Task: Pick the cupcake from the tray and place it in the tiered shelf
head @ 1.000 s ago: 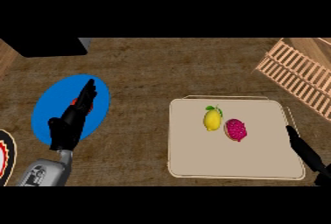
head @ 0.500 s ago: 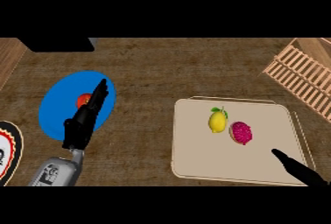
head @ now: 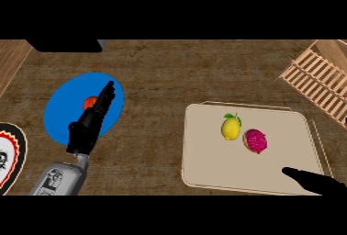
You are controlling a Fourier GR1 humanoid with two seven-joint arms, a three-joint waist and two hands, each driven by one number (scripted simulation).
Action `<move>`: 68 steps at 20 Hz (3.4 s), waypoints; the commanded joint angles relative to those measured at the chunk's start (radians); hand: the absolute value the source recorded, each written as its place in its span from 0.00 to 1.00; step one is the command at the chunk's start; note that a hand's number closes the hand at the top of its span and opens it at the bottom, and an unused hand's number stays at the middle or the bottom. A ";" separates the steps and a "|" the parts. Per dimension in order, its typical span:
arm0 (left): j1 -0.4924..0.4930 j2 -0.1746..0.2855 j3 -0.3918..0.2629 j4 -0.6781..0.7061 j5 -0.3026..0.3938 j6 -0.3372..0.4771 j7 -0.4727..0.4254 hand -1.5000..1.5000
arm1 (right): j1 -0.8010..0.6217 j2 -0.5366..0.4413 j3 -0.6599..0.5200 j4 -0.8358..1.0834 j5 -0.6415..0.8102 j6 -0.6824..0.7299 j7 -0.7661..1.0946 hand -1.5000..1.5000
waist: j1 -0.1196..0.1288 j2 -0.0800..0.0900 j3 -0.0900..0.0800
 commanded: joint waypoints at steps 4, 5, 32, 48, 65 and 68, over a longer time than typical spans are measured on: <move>0.034 -0.014 -0.007 0.004 -0.017 0.005 -0.030 0.50 | -0.107 -0.135 0.117 -0.154 0.145 0.261 0.478 0.00 | 0.006 -0.002 0.000; 0.003 -0.005 0.015 0.018 -0.005 -0.013 -0.012 0.50 | -0.142 -0.132 0.105 -0.178 0.140 0.292 0.541 0.00 | -0.004 -0.002 0.002; 0.016 -0.045 0.069 -0.016 -0.044 -0.047 0.011 0.50 | -0.386 0.319 0.197 0.007 0.512 0.492 0.675 0.00 | -0.011 -0.004 0.005; 0.056 -0.086 0.064 -0.110 -0.083 -0.062 0.064 0.50 | -0.344 0.481 0.167 0.137 0.675 0.512 0.579 0.00 | -0.007 -0.005 0.005; 0.052 -0.120 0.148 0.005 -0.154 -0.102 -0.042 0.50 | -0.349 0.526 0.022 0.293 0.689 0.526 0.420 0.00 | -0.011 -0.003 0.005; 0.011 -0.118 0.148 -0.082 -0.134 -0.124 0.105 0.50 | -0.280 0.521 0.037 0.263 0.695 0.494 0.391 0.00 | -0.013 -0.004 0.005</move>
